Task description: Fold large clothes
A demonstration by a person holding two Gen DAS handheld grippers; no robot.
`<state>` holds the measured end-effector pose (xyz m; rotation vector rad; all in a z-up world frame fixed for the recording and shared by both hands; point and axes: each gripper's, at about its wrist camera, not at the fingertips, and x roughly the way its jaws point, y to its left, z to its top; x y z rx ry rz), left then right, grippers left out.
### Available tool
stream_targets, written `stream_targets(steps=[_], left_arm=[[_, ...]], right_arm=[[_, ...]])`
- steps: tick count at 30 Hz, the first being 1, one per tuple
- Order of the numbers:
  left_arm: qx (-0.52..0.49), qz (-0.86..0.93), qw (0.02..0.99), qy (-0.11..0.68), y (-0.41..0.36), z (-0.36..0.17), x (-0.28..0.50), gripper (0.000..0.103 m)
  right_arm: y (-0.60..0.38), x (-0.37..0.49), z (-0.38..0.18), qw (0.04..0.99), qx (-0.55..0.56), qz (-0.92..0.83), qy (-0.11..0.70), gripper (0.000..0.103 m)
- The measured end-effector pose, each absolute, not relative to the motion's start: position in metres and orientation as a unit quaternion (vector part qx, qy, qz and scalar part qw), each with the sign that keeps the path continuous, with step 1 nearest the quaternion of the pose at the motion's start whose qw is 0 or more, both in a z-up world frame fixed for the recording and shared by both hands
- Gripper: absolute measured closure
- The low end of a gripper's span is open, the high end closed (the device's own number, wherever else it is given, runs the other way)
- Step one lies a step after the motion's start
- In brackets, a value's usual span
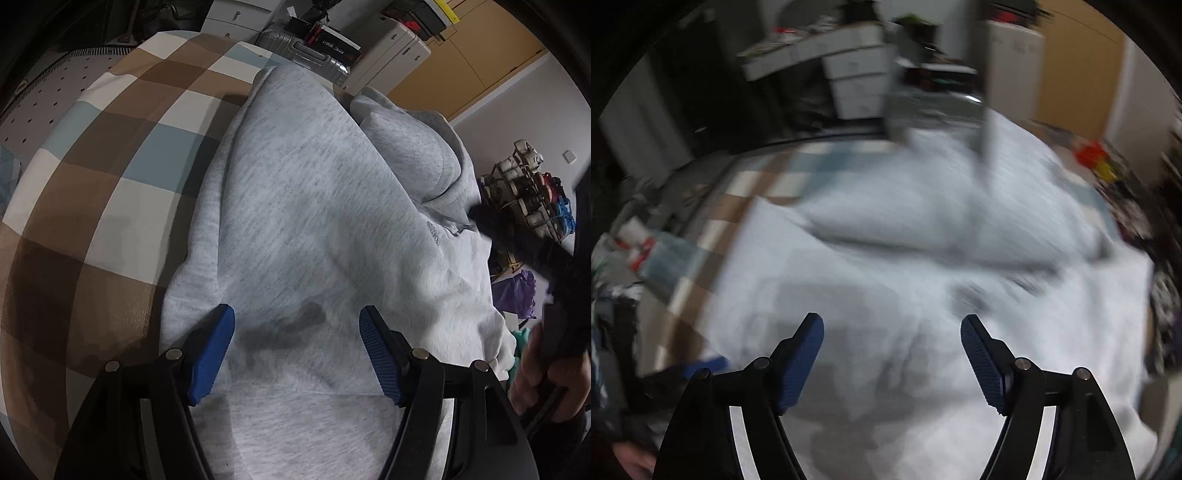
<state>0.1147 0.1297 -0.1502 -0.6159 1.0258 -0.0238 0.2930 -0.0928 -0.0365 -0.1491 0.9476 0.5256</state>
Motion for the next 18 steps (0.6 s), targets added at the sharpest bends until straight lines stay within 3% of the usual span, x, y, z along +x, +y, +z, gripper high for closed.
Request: stream_targets(steps=[3, 7, 9, 12, 15, 17, 18], left_arm=[[-0.304, -0.025, 0.820, 0.484, 0.137, -0.151, 0.113, 0.037], [-0.321, -0.036, 0.810, 0.489, 0.145, -0.148, 0.108, 0.040], [-0.336, -0.036, 0.804, 0.490, 0.149, -0.147, 0.106, 0.040], [-0.340, -0.033, 0.801, 0.492, 0.152, -0.149, 0.107, 0.040], [-0.325, -0.033, 0.805, 0.495, 0.148, -0.150, 0.108, 0.040], [-0.325, -0.028, 0.806, 0.494, 0.147, -0.150, 0.107, 0.040], [-0.324, -0.027, 0.807, 0.493, 0.147, -0.150, 0.106, 0.040]], right_arm=[[-0.046, 0.305, -0.040, 0.838, -0.067, 0.299, 0.451, 0.029], [-0.002, 0.330, -0.058, 0.812, -0.048, 0.356, 0.461, 0.060], [0.005, 0.337, -0.078, 0.795, -0.045, 0.362, 0.485, 0.061], [0.024, 0.347, -0.121, 0.779, -0.081, 0.345, 0.517, 0.070], [0.027, 0.346, -0.123, 0.788, -0.093, 0.333, 0.510, 0.071], [0.016, 0.340, -0.111, 0.800, -0.093, 0.333, 0.491, 0.079], [0.005, 0.336, -0.102, 0.811, -0.089, 0.333, 0.472, 0.077]])
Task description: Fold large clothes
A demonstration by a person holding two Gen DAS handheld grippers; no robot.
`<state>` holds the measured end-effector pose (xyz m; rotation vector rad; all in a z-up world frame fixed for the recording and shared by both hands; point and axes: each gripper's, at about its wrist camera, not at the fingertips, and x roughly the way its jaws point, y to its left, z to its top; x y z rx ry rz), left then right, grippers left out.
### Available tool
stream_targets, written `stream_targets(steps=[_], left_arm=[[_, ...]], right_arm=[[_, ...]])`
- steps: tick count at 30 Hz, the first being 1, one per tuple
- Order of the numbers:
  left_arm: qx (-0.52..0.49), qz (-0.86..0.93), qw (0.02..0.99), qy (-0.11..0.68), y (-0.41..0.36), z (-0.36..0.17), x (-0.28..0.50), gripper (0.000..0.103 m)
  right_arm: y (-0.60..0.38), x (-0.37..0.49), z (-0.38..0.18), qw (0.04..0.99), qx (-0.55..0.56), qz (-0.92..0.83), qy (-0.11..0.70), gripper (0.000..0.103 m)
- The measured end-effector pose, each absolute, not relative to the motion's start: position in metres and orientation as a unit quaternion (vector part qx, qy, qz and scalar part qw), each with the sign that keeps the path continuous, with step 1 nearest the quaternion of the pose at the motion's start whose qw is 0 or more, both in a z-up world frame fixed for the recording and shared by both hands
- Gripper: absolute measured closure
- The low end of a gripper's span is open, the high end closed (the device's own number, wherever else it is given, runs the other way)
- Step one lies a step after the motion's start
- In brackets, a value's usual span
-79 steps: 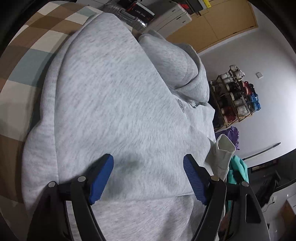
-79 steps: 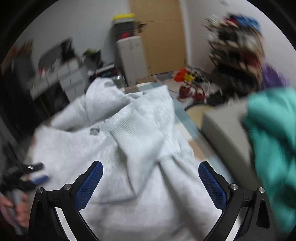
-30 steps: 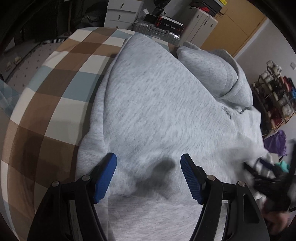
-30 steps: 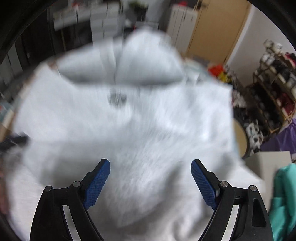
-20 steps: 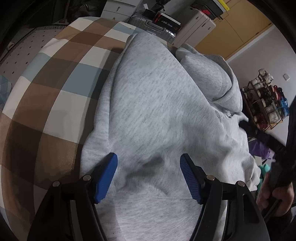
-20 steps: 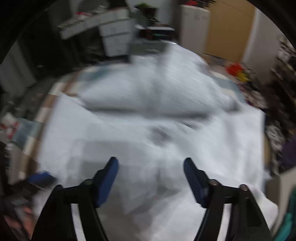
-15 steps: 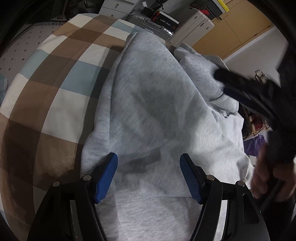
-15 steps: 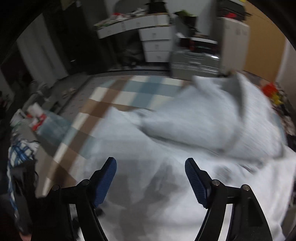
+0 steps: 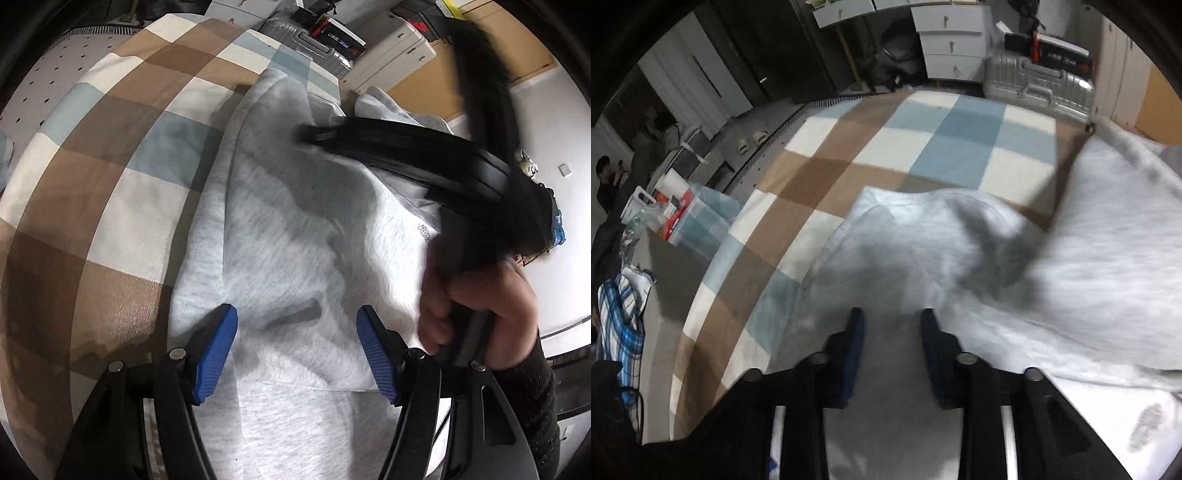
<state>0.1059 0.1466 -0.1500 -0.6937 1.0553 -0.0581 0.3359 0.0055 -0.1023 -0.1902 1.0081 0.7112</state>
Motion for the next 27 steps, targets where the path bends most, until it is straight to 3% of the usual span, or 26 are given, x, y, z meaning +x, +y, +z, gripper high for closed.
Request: stream_targets(steps=[4, 10, 14, 16, 17, 20, 23, 27], left_arm=[[-0.307, -0.021, 0.811, 0.497, 0.142, -0.148, 0.106, 0.040], [-0.283, 0.003, 0.817, 0.502, 0.136, -0.142, 0.111, 0.040], [-0.269, 0.024, 0.820, 0.504, 0.129, -0.141, 0.117, 0.040], [-0.255, 0.035, 0.823, 0.506, 0.123, -0.141, 0.120, 0.040], [-0.249, 0.040, 0.826, 0.503, 0.120, -0.141, 0.120, 0.040], [-0.215, 0.060, 0.841, 0.493, 0.105, -0.136, 0.120, 0.040], [-0.193, 0.064, 0.855, 0.476, 0.092, -0.126, 0.117, 0.040], [-0.133, 0.080, 0.910, 0.386, 0.070, -0.092, 0.098, 0.040]], right_arm=[[-0.055, 0.313, -0.070, 0.831, -0.041, 0.339, 0.439, 0.075], [-0.123, 0.261, -0.064, 0.838, -0.097, 0.301, 0.444, 0.075], [-0.157, 0.249, -0.088, 0.842, -0.111, 0.243, 0.468, 0.078], [-0.169, 0.257, -0.124, 0.823, -0.117, 0.199, 0.519, 0.088], [-0.172, 0.252, -0.125, 0.845, -0.111, 0.204, 0.482, 0.090], [-0.163, 0.253, -0.130, 0.835, -0.129, 0.196, 0.497, 0.088], [-0.168, 0.239, -0.117, 0.845, -0.128, 0.206, 0.476, 0.088], [-0.183, 0.214, -0.111, 0.862, -0.146, 0.186, 0.449, 0.081]])
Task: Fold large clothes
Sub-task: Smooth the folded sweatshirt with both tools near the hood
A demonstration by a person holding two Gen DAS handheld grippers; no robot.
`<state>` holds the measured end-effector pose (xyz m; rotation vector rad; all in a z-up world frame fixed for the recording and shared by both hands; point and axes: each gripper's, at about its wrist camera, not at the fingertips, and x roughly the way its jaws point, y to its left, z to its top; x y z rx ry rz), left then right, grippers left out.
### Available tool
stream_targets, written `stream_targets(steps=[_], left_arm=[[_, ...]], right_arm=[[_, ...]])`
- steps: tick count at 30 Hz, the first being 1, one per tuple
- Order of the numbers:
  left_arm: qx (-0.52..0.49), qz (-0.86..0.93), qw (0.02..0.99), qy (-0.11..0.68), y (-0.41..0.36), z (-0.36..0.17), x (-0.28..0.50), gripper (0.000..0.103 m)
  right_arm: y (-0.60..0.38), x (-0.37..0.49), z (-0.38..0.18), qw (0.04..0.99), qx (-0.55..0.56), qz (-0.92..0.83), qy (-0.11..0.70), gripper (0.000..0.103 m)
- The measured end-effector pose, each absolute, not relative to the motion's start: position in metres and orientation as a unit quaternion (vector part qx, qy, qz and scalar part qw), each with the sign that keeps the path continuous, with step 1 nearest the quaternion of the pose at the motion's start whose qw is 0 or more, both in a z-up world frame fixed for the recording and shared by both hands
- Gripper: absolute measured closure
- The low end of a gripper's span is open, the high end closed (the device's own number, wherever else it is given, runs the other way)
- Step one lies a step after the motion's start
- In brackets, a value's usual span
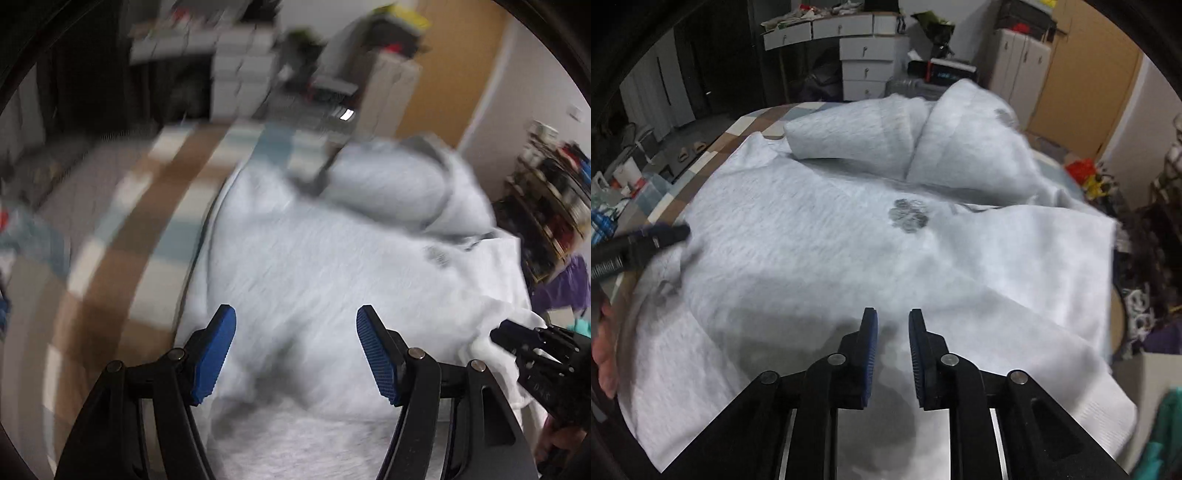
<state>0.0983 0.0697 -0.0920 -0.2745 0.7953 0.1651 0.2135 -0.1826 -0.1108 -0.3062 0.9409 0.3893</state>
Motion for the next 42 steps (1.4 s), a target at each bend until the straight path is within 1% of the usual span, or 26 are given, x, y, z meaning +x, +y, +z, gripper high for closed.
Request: stream_targets(steps=[2, 5, 6, 7, 8, 9, 10, 11, 13, 14, 15, 16, 19, 21, 23, 25, 27, 30, 33, 34, 35, 36, 37, 38, 39, 42], left_arm=[[-0.103, 0.051, 0.919, 0.378, 0.055, -0.088, 0.100, 0.039], [-0.084, 0.029, 0.913, 0.398, 0.043, -0.103, 0.111, 0.039], [-0.084, 0.024, 0.908, 0.410, 0.041, -0.109, 0.118, 0.039], [-0.083, 0.024, 0.900, 0.427, 0.039, -0.117, 0.123, 0.039], [-0.091, 0.028, 0.889, 0.448, 0.039, -0.127, 0.131, 0.039], [-0.112, 0.033, 0.874, 0.472, 0.043, -0.139, 0.140, 0.039], [-0.125, 0.034, 0.867, 0.482, 0.046, -0.147, 0.145, 0.040], [-0.124, 0.040, 0.880, 0.457, 0.046, -0.144, 0.143, 0.039], [-0.102, 0.056, 0.877, 0.467, 0.039, -0.145, 0.148, 0.039], [-0.084, 0.060, 0.877, 0.469, 0.034, -0.146, 0.148, 0.038], [-0.065, 0.062, 0.877, 0.471, 0.029, -0.147, 0.148, 0.037], [-0.045, 0.061, 0.879, 0.470, 0.025, -0.149, 0.148, 0.035], [-0.048, 0.054, 0.884, 0.463, 0.027, -0.150, 0.146, 0.034], [-0.063, 0.046, 0.883, 0.464, 0.032, -0.149, 0.147, 0.034], [-0.059, 0.040, 0.882, 0.466, 0.033, -0.150, 0.150, 0.034], [-0.051, 0.037, 0.883, 0.466, 0.030, -0.148, 0.151, 0.034], [-0.047, 0.036, 0.883, 0.467, 0.029, -0.148, 0.153, 0.034], [-0.052, 0.032, 0.882, 0.467, 0.031, -0.147, 0.154, 0.034], [-0.055, 0.028, 0.881, 0.468, 0.030, -0.146, 0.151, 0.034], [-0.056, 0.026, 0.881, 0.469, 0.031, -0.146, 0.150, 0.034], [-0.057, 0.024, 0.881, 0.469, 0.031, -0.146, 0.149, 0.034], [-0.056, 0.022, 0.881, 0.469, 0.032, -0.147, 0.148, 0.034], [-0.055, 0.021, 0.881, 0.470, 0.032, -0.147, 0.148, 0.034], [-0.052, 0.017, 0.881, 0.469, 0.032, -0.147, 0.148, 0.034], [-0.050, 0.013, 0.882, 0.468, 0.032, -0.147, 0.147, 0.033], [-0.044, 0.007, 0.884, 0.466, 0.032, -0.147, 0.147, 0.033]], right_arm=[[-0.184, 0.209, -0.117, 0.860, -0.162, 0.173, 0.452, 0.081], [-0.192, 0.209, -0.146, 0.847, -0.228, 0.130, 0.463, 0.081], [-0.200, 0.215, -0.148, 0.841, -0.231, 0.127, 0.472, 0.077], [-0.204, 0.216, -0.159, 0.839, -0.223, 0.123, 0.480, 0.075], [-0.209, 0.213, -0.156, 0.851, -0.203, 0.129, 0.467, 0.070], [-0.210, 0.219, -0.158, 0.841, -0.189, 0.128, 0.491, 0.063], [-0.211, 0.221, -0.156, 0.836, -0.183, 0.130, 0.502, 0.062], [-0.212, 0.224, -0.152, 0.831, -0.174, 0.134, 0.511, 0.062], [-0.218, 0.221, -0.138, 0.844, -0.162, 0.136, 0.493, 0.060], [-0.221, 0.219, -0.133, 0.848, -0.162, 0.133, 0.487, 0.055], [-0.224, 0.218, -0.130, 0.852, -0.166, 0.126, 0.480, 0.043], [-0.229, 0.219, -0.129, 0.858, -0.174, 0.113, 0.470, 0.036], [-0.233, 0.222, -0.145, 0.850, -0.188, 0.076, 0.485, 0.034], [-0.238, 0.229, -0.168, 0.826, -0.168, 0.088, 0.530, 0.036], [-0.241, 0.231, -0.162, 0.838, -0.142, 0.096, 0.518, 0.031], [-0.236, 0.233, -0.156, 0.829, -0.144, 0.104, 0.531, 0.034], [-0.238, 0.221, -0.136, 0.848, -0.154, 0.098, 0.498, 0.034], [-0.244, 0.217, -0.123, 0.858, -0.165, 0.076, 0.481, 0.032], [-0.253, 0.230, -0.145, 0.847, -0.178, 0.035, 0.499, 0.032], [-0.255, 0.232, -0.156, 0.837, -0.183, 0.033, 0.514, 0.028], [-0.254, 0.233, -0.169, 0.822, -0.194, 0.037, 0.534, 0.026], [-0.252, 0.222, -0.162, 0.849, -0.197, 0.039, 0.489, 0.022], [-0.248, 0.219, -0.161, 0.847, -0.202, 0.050, 0.489, 0.013], [-0.243, 0.219, -0.162, 0.838, -0.210, 0.060, 0.500, 0.012], [-0.237, 0.218, -0.160, 0.833, -0.229, 0.051, 0.500, 0.015], [-0.239, 0.220, -0.139, 0.850, -0.226, 0.043, 0.473, 0.015]])
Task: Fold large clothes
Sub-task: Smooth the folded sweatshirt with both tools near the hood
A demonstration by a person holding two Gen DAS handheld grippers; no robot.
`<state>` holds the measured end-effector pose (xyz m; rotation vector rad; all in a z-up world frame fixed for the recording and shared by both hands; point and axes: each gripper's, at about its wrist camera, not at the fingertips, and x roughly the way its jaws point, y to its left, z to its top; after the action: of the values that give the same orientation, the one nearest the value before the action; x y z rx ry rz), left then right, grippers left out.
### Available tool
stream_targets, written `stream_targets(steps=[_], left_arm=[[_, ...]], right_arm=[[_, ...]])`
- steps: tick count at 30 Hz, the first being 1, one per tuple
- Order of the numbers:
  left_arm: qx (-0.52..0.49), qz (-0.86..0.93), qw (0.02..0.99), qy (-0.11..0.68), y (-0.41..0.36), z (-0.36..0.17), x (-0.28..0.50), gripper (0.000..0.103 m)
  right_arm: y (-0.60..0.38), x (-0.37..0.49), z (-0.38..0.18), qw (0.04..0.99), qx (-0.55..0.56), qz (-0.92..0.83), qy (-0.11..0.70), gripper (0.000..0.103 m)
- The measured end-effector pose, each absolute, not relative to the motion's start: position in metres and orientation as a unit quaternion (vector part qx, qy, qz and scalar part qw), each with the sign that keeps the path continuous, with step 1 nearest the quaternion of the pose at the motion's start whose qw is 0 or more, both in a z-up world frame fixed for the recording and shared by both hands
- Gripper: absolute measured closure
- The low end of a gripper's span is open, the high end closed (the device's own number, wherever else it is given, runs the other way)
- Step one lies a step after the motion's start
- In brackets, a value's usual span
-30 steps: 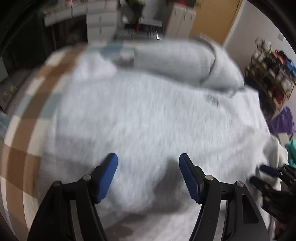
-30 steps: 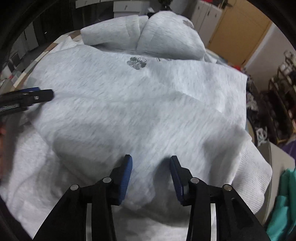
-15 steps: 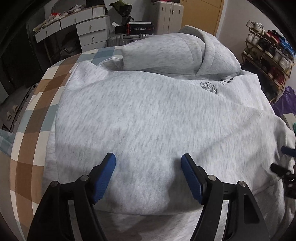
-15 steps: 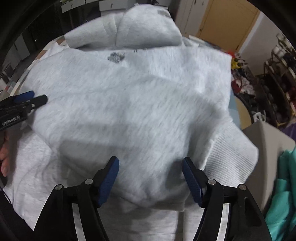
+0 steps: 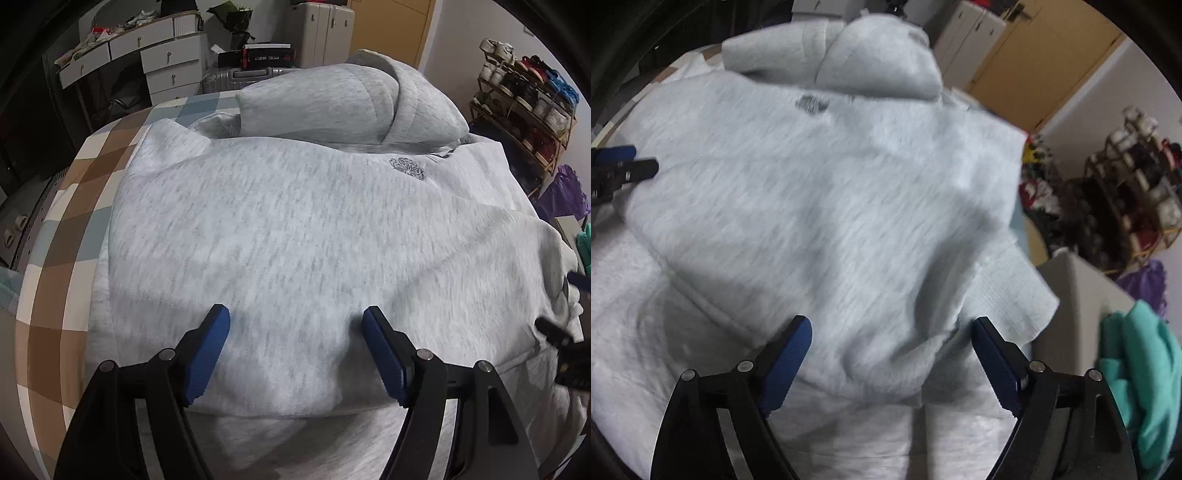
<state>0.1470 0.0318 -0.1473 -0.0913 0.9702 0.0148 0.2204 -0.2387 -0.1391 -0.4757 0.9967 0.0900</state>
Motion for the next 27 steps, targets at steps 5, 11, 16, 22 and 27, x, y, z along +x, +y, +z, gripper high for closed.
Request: stream_targets(steps=[5, 11, 16, 22, 27], left_arm=[[-0.046, 0.003, 0.882, 0.470, 0.032, -0.146, 0.149, 0.033], [-0.040, -0.011, 0.887, 0.460, 0.034, -0.148, 0.145, 0.033], [-0.049, -0.024, 0.886, 0.460, 0.038, -0.146, 0.143, 0.033], [-0.024, -0.019, 0.888, 0.459, 0.029, -0.148, 0.144, 0.028], [0.001, -0.022, 0.890, 0.455, 0.023, -0.151, 0.144, 0.021]], right_arm=[[-0.260, 0.246, -0.123, 0.866, -0.156, 0.013, 0.475, 0.015], [-0.248, 0.269, -0.155, 0.840, -0.161, 0.005, 0.518, 0.008], [-0.220, 0.277, -0.103, 0.860, -0.151, 0.050, 0.485, 0.013], [-0.175, 0.358, -0.041, 0.896, -0.145, 0.051, 0.417, 0.011], [-0.145, 0.454, -0.038, 0.899, -0.075, 0.041, 0.429, 0.011]])
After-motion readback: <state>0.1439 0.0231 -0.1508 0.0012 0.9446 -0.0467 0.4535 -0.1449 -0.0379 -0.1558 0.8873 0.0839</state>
